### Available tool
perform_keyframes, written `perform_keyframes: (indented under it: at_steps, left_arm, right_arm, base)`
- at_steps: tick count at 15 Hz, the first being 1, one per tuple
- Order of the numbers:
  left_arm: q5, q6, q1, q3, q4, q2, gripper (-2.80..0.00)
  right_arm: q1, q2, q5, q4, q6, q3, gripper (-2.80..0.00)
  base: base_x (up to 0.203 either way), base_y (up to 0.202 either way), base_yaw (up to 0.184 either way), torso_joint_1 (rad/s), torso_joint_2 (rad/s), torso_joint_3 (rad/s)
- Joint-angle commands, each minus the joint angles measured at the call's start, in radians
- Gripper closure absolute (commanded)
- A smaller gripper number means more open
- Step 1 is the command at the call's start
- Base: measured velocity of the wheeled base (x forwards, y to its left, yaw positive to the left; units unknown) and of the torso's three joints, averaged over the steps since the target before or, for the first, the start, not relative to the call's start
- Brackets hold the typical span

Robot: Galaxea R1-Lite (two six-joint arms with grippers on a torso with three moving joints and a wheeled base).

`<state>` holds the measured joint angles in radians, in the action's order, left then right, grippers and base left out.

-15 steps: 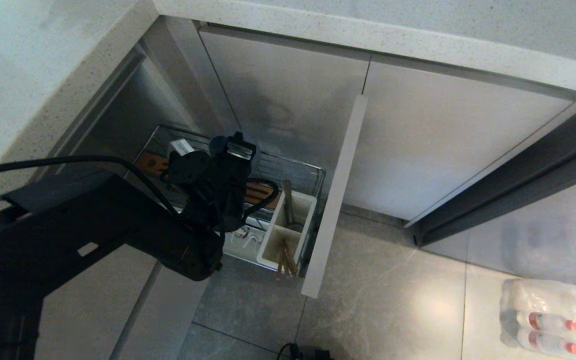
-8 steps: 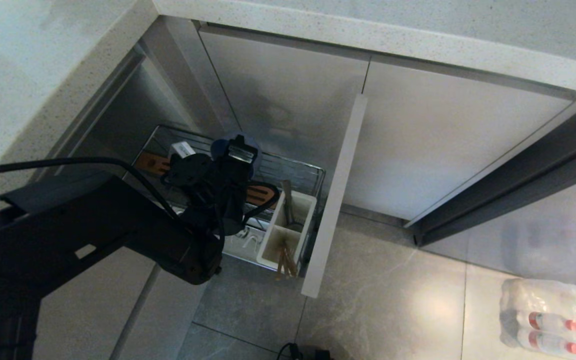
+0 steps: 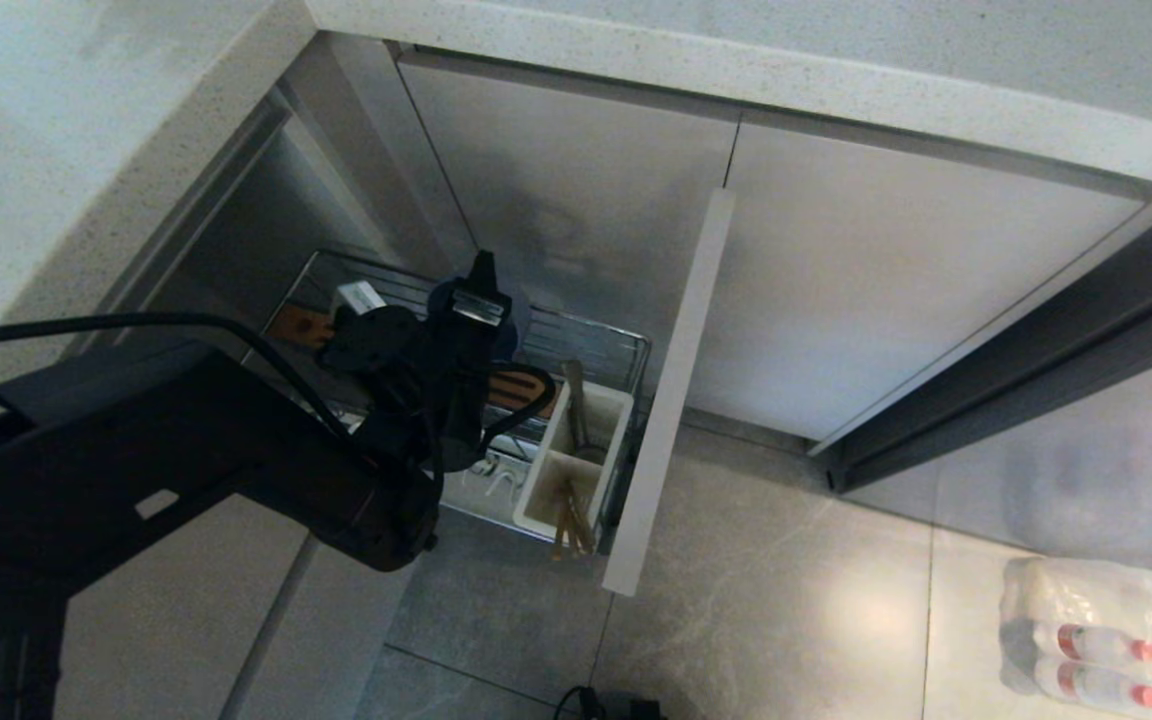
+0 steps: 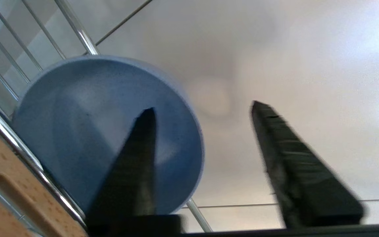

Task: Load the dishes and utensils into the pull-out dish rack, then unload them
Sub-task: Pick up the bowl and place it in the cupboard, then pick up the chopsticks and place it in the cupboard

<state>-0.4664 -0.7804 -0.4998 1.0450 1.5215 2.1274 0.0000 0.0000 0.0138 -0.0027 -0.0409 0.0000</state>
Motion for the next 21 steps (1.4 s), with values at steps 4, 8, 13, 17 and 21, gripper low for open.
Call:
perform_keyframes:
  at_steps: [4, 8, 13, 17, 21]
  left_arm:
    - [-0.004, 0.001, -0.002, -0.050, 0.009, -0.054, -2.80]
    - [-0.004, 0.001, -0.009, -0.108, 0.009, -0.110, -2.80]
    - [0.001, 0.059, -0.036, -0.182, 0.009, -0.202, -2.80]
    - [0.002, 0.141, -0.078, -0.214, 0.009, -0.255, -2.80]
    - [0.065, 0.235, -0.097, -0.248, 0.009, -0.321, 0.00]
  right_arm:
    - [0.000, 0.002, 0.000, 0.000, -0.001, 0.000, 0.00]
    - [0.000, 0.002, 0.000, 0.000, -0.001, 0.000, 0.00]
    - [0.000, 0.002, 0.000, 0.000, -0.001, 0.000, 0.00]
    - [0.000, 0.002, 0.000, 0.000, -0.001, 0.000, 0.00]
    - [0.000, 0.002, 0.000, 0.000, -0.001, 0.000, 0.00]
  base:
    - [0.000, 0.000, 0.000, 0.000, 0.00, 0.000]
    - [0.000, 0.000, 0.000, 0.000, 0.00, 0.000]
    - [0.000, 0.000, 0.000, 0.000, 0.00, 0.000]
    - [0.000, 0.000, 0.000, 0.000, 0.00, 0.000]
    - [0.000, 0.000, 0.000, 0.000, 0.00, 0.000]
